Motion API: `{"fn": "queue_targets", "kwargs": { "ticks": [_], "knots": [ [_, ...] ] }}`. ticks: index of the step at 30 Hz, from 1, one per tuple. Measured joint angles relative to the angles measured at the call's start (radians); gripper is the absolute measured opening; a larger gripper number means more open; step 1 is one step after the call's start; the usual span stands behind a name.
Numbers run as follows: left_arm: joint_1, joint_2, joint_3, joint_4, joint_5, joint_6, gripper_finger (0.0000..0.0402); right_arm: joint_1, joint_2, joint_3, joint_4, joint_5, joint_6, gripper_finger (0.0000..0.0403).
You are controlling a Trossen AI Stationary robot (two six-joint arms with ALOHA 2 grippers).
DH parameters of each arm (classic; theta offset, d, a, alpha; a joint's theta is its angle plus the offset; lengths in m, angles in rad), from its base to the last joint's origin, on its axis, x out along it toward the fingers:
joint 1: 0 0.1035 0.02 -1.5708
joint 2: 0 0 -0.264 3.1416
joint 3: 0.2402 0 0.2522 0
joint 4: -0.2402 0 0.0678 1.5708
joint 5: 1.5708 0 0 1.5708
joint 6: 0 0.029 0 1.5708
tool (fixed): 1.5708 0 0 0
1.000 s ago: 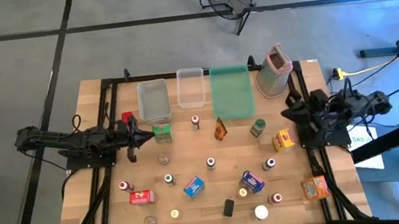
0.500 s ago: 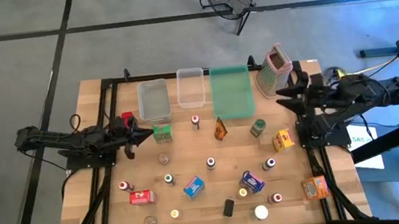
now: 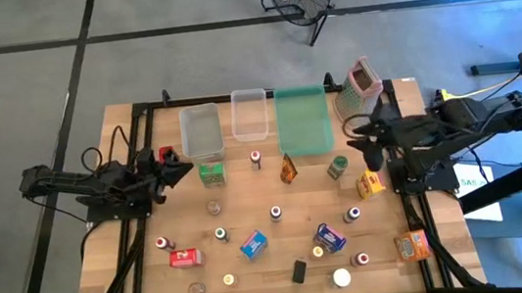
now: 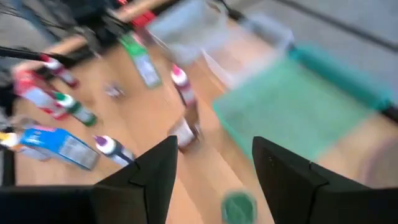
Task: Pick & Place Kitchen Items
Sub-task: Put the green seasoning bottle into the gray bin
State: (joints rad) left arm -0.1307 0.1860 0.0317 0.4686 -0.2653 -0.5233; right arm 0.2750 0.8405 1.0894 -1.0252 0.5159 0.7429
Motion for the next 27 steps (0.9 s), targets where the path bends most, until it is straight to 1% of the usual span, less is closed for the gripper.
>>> {"fn": "queue_targets", "kwargs": {
  "ticks": [4,9,12,15,20,24,27],
  "knots": [
    [0.0,0.0,0.018,-0.002,0.052,-0.022,0.0047,0.0,0.039,0.009,-0.108,-0.003,0.126,0.0211],
    [0.0,0.0,0.051,-0.001,0.082,-0.057,0.0106,0.0,0.066,0.009,-0.169,-0.025,0.272,0.0211],
    [0.0,0.0,0.069,0.002,0.075,-0.051,0.0139,-0.001,0.093,0.01,-0.188,-0.05,0.358,0.0211],
    [0.0,0.0,0.078,0.046,0.04,-0.043,0.0161,-0.002,0.134,0.01,-0.193,-0.072,0.409,0.0211],
    [0.0,0.0,0.079,0.108,0.0,-0.04,0.0176,-0.029,0.216,0.01,-0.198,-0.147,0.432,0.0211],
    [0.0,0.0,0.079,0.108,-0.006,-0.04,0.0176,-0.07,0.274,0.01,-0.196,-0.218,0.459,0.0213],
    [0.0,0.0,0.079,0.11,-0.006,-0.04,0.0174,-0.099,0.309,0.01,-0.191,-0.275,0.458,0.0224]
  ]
}}
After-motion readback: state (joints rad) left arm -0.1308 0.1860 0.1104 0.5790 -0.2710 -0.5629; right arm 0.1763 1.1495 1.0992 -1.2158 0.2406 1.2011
